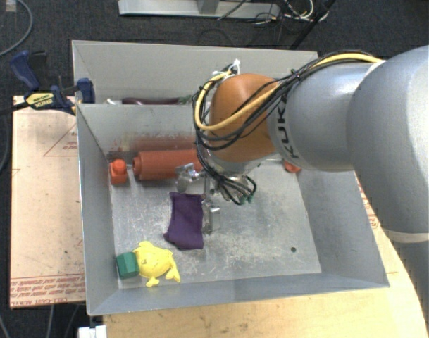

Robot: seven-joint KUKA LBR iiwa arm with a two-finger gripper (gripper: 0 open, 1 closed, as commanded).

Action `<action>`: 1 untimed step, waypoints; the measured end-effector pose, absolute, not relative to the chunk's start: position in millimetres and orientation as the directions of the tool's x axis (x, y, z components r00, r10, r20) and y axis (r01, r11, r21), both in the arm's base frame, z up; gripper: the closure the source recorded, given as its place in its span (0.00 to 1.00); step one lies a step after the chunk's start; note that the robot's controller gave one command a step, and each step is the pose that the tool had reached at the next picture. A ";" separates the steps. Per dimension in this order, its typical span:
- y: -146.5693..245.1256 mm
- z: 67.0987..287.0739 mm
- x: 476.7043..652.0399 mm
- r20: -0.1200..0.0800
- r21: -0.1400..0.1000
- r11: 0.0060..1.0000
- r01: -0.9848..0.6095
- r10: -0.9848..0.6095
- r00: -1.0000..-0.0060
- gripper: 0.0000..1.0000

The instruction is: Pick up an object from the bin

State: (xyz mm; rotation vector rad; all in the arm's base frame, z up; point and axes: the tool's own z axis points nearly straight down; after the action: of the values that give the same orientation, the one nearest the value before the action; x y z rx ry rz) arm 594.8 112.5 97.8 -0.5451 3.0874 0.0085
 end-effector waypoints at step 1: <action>107.8 72.1 594.1 -0.009 -0.004 0.750 -0.662 -0.662 -0.750 1.00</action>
Offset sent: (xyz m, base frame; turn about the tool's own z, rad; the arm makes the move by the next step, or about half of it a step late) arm 0.0000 0.0000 0.0000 0.0000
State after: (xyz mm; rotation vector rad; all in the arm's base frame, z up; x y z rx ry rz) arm 594.1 107.8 72.1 -1.1082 2.9291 -0.0004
